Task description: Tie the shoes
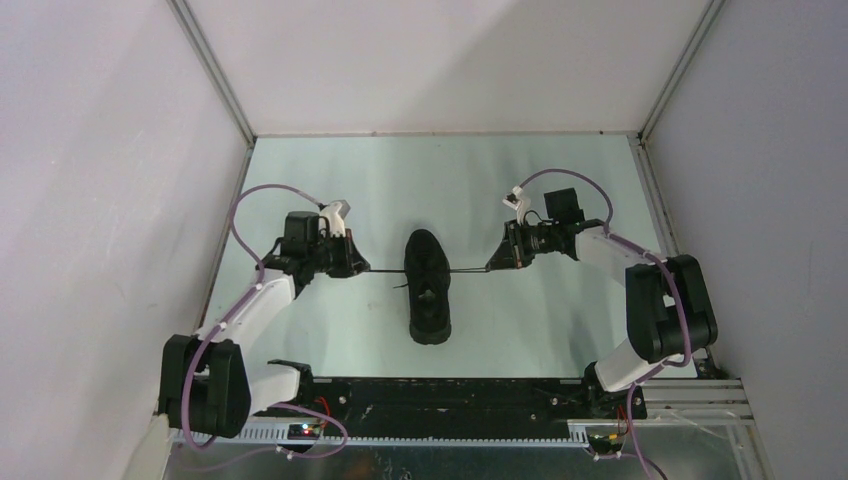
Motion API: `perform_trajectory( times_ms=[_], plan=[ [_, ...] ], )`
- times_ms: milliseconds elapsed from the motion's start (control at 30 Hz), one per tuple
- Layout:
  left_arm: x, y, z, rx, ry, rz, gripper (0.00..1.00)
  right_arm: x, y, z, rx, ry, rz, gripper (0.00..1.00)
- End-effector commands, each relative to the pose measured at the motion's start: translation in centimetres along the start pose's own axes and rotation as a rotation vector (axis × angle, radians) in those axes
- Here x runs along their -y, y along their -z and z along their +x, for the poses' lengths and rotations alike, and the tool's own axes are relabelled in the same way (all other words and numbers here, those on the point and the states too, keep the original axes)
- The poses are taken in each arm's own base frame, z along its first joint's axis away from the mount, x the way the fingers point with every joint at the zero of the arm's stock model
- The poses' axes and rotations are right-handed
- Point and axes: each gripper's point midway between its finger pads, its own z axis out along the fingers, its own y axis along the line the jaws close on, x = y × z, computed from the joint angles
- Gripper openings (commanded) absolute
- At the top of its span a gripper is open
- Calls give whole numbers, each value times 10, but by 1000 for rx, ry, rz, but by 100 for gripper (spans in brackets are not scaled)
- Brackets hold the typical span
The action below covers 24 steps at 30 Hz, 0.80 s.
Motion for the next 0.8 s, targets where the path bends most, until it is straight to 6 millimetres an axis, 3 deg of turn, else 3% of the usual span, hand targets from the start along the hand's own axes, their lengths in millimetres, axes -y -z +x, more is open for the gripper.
perform_trajectory(
  times_ms=[0, 300, 400, 467, 500, 600, 767],
  plan=[
    [-51, 11, -6, 47, -16, -237, 0, 27, 18, -9, 55, 23, 148, 0],
    [-53, 12, -5, 45, -19, -248, 0, 29, 17, -8, 55, 25, 153, 0],
    [-34, 8, -9, 61, -40, -136, 0, 25, 15, -7, 51, 29, 134, 0],
    [-14, 5, -12, 77, -55, -20, 11, 18, 13, -7, 48, 46, 115, 0],
    [-3, 4, -10, 71, -50, 36, 27, 14, 11, -8, 47, 56, 102, 0],
    [12, 3, -12, 70, -71, 100, 43, 7, 10, -13, 59, 87, 79, 3],
    [6, 6, -21, 85, -93, 47, 60, 3, 26, -37, 66, 142, 124, 34]
  ],
)
